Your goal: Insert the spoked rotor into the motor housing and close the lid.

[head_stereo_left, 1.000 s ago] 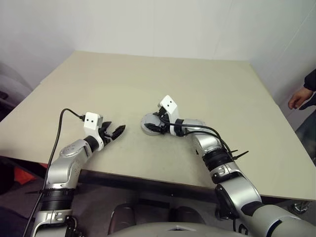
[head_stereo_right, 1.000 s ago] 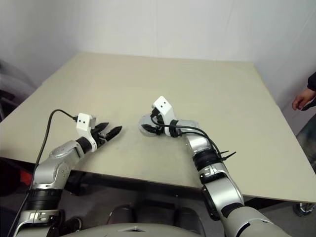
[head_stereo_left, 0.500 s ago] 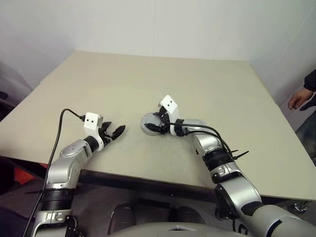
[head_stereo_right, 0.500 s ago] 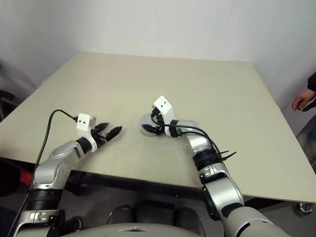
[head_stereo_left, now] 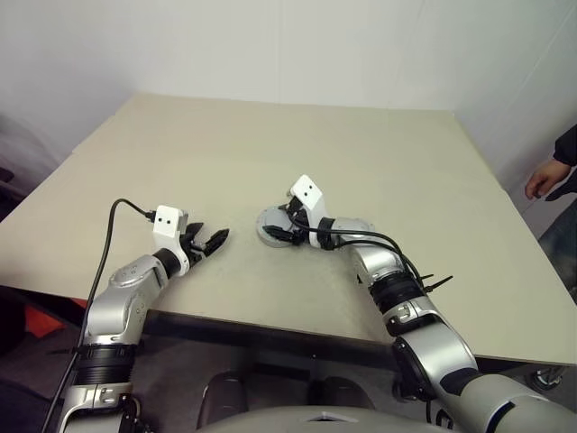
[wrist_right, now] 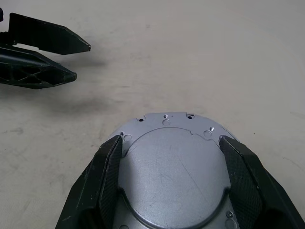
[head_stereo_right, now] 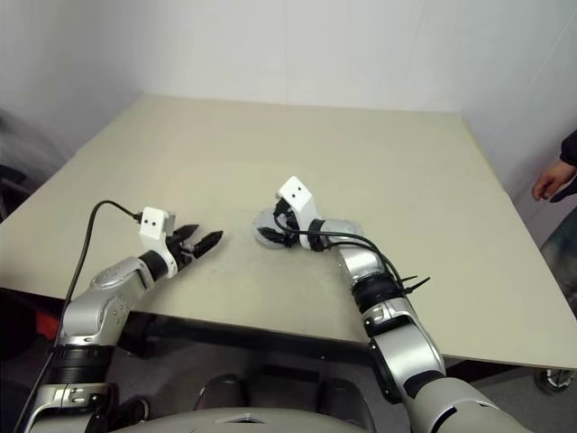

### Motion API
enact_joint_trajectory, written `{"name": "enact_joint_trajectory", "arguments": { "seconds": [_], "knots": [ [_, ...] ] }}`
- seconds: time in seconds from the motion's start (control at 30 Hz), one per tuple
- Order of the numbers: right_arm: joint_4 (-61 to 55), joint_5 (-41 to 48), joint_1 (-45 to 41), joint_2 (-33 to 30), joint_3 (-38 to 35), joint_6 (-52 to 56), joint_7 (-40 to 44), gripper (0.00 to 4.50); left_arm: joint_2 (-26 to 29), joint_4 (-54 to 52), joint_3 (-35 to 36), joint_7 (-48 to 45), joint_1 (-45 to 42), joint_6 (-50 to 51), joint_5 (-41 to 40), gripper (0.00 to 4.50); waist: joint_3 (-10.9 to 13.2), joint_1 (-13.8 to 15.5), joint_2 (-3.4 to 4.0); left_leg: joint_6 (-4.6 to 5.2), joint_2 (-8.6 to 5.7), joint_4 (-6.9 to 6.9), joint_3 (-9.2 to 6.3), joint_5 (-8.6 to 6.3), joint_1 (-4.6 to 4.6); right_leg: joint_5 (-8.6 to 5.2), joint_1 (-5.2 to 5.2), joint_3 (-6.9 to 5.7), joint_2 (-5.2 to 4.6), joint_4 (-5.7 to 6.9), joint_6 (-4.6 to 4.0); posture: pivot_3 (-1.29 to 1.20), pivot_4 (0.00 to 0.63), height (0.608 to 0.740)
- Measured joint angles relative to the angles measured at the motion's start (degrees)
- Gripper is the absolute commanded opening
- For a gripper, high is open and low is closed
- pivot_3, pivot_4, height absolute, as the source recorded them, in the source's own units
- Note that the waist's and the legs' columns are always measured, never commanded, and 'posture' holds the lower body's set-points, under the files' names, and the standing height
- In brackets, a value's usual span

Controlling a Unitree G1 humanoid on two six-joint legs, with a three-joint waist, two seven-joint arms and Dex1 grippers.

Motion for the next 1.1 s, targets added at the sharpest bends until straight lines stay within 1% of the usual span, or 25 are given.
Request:
{"name": "enact_joint_trajectory", "arguments": {
  "seconds": [0.8,1.1],
  "knots": [
    [-0.05,0.03,0.01,0.16,0.07,-1.29,-0.61,3.15,0.02,0.02,0.0,-0.11,0.0,-0.01,-0.01,4.04,0.01,-0.01,0.01,-0.01,0.0,0.0,0.0,0.0,-0.11,0.0,-0.17,0.0,0.01,0.01,-0.01,0.0,0.0,0.74],
    [0.31,-0.45,-0.01,0.54,0.11,-1.93,-2.66,3.15,0.05,0.03,-0.01,-0.45,0.0,-0.01,0.0,4.04,0.01,-0.01,0.01,-0.01,0.0,0.0,0.01,0.0,-0.21,0.01,-0.29,0.0,0.01,0.01,-0.01,0.0,0.0,0.74]
  ]
}}
